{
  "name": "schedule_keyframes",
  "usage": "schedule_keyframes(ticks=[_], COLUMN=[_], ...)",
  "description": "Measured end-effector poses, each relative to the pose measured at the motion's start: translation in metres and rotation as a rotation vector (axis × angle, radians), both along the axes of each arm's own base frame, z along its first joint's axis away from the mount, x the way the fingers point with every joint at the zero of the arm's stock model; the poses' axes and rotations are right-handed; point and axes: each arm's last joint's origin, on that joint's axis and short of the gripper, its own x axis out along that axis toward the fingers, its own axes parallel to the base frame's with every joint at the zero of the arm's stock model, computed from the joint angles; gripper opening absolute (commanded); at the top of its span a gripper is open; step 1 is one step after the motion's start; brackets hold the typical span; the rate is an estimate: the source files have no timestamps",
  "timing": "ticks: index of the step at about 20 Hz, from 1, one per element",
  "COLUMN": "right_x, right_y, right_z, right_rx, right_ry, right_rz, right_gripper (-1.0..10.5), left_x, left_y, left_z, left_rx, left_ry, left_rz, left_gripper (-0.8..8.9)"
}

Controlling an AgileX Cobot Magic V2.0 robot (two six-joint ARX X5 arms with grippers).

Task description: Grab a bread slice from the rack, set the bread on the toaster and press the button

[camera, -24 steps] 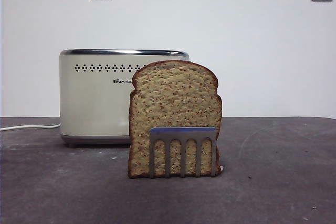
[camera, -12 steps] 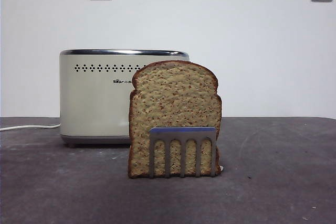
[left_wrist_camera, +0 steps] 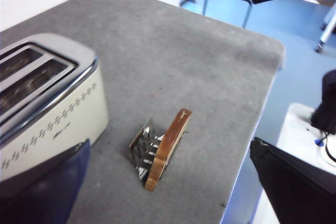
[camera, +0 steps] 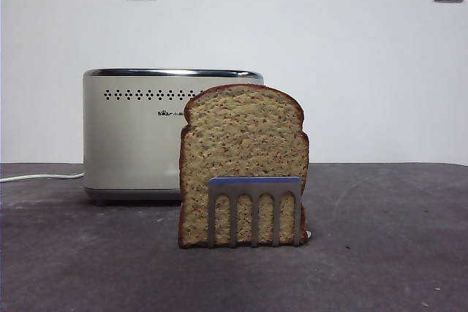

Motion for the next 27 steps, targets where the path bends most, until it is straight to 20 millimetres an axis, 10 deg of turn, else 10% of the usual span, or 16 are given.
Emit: schedule_keyframes(ticks=[7,13,21,27], right_x=[0.007,0.013,0.014,0.014], right_y=[0.001,0.001,0.001,0.001], right_z=[-0.003,-0.006,-0.006,-0.006], right_rx=[-0.003,-0.005,-0.005,-0.005], right_ry=[0.028,0.050,0.054,0.054], right_rz=[0.000,0.000,0.000,0.000], right_gripper=[-0.1,-0.1,-0.1,-0.1], left_x=[0.048,0.067,0.092,0.097], left_y=[-0.074,-0.146,-0.187,-0.192], left_z=[-0.010,-0.059,-0.106,-0.117], left_rx=[0.243,0.561,0.669,0.692], left_ry=[0.025,-0.005,-0.014,-0.003], left_rz=[-0.178,-0.313,-0.368,-0.386], left_gripper=[7.48,7.48,7.44,3.23])
